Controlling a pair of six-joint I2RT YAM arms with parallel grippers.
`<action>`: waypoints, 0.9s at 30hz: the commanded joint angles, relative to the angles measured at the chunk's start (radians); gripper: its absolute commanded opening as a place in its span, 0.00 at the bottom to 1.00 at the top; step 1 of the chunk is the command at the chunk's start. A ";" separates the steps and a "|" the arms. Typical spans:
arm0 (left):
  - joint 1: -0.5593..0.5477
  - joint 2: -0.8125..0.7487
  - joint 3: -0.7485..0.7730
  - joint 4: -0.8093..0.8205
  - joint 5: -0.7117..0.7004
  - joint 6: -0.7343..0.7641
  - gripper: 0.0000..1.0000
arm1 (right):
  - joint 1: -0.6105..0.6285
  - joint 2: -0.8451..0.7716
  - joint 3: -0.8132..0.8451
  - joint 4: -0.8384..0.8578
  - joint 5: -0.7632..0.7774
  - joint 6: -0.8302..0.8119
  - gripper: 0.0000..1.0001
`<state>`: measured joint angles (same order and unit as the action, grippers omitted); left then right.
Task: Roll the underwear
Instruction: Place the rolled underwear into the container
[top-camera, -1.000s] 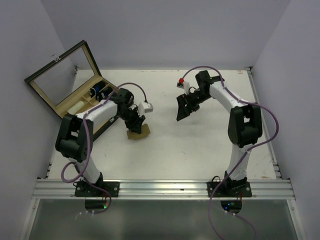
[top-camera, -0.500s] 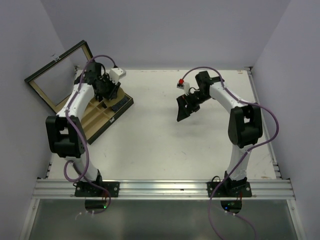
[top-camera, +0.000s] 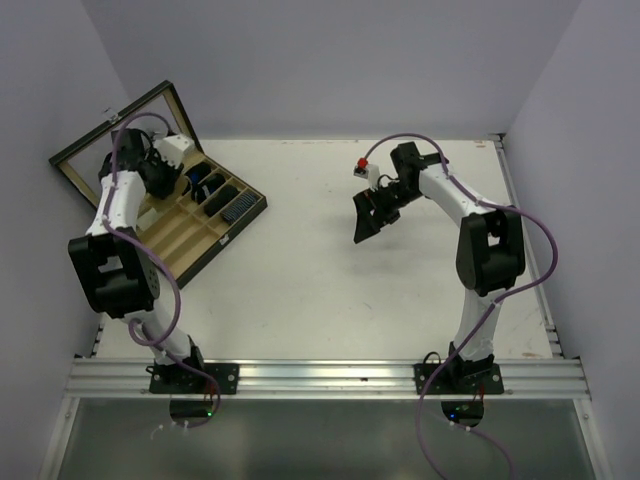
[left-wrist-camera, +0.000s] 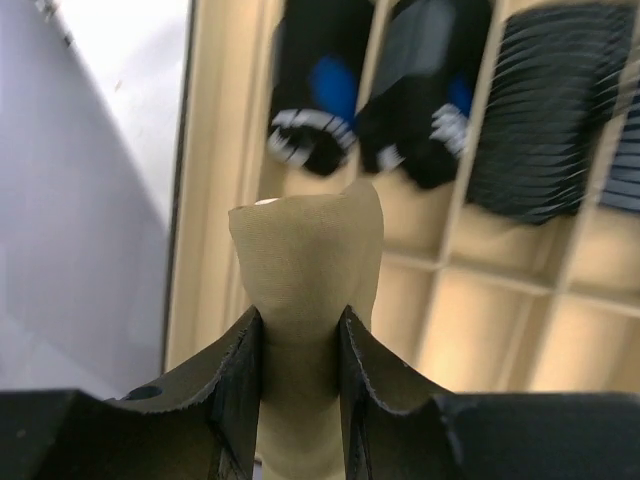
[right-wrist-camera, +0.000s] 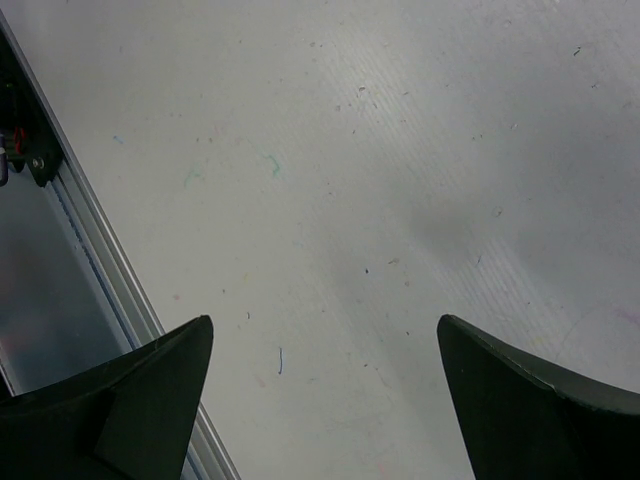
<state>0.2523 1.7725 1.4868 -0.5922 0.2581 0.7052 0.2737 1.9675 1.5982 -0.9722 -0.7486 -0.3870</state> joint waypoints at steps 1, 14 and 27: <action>0.048 -0.005 -0.051 0.078 -0.028 0.103 0.00 | -0.005 -0.019 -0.001 0.012 0.014 -0.019 0.99; 0.094 -0.067 -0.335 0.402 -0.076 0.224 0.00 | -0.005 0.017 0.006 0.010 0.005 -0.015 0.99; 0.093 -0.079 -0.410 0.316 0.003 0.263 0.00 | -0.005 0.039 0.005 0.007 0.006 -0.015 0.99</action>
<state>0.3386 1.7279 1.0882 -0.2550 0.2169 0.9466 0.2737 2.0083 1.5982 -0.9722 -0.7490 -0.3870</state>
